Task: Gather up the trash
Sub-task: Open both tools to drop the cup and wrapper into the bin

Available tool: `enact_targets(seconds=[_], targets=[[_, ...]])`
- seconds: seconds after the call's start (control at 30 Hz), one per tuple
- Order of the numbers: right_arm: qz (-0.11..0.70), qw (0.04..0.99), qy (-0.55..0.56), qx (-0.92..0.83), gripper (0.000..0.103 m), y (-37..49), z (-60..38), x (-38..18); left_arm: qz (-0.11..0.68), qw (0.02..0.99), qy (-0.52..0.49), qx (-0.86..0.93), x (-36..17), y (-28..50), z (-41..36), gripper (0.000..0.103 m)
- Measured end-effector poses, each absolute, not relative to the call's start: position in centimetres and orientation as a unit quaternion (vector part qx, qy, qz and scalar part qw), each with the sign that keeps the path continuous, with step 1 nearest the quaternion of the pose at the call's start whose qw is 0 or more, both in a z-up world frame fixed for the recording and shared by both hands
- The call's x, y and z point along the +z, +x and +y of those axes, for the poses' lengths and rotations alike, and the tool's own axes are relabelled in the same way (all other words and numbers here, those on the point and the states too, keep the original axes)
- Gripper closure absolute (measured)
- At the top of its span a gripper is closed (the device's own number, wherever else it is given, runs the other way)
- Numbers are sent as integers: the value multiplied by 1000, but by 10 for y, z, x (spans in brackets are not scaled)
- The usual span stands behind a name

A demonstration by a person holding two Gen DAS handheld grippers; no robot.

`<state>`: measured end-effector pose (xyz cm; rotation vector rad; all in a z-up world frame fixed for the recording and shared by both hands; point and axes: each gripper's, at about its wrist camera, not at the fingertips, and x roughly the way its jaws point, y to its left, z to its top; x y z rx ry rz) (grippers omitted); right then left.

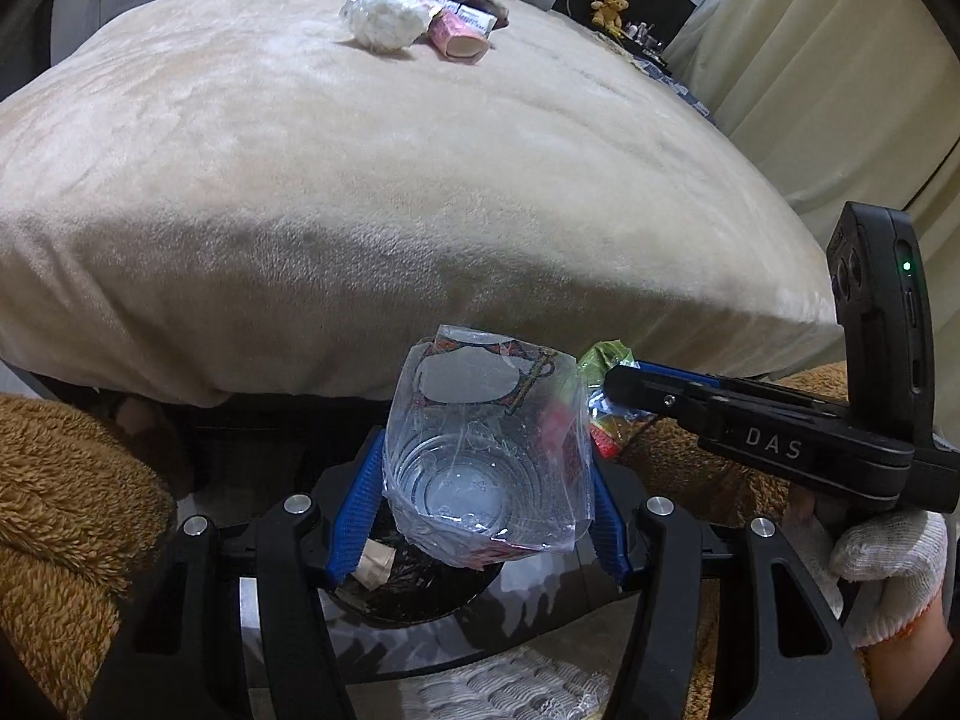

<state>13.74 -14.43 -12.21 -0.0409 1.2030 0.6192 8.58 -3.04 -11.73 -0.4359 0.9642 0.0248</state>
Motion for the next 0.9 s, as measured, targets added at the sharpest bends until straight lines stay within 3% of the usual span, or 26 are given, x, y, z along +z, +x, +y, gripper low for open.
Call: enact_targets(seconds=[0.3, 0.63, 0.9], targets=[[582, 764, -21, 277, 81, 142, -140, -133, 510, 827, -236, 23, -142, 91, -24, 45], [599, 754, 5, 271, 76, 147, -144, -140, 511, 824, -245, 13, -144, 93, -24, 33], [601, 753, 17, 267, 75, 149, -148, -139, 505, 825, -254, 16, -143, 90, -21, 33]])
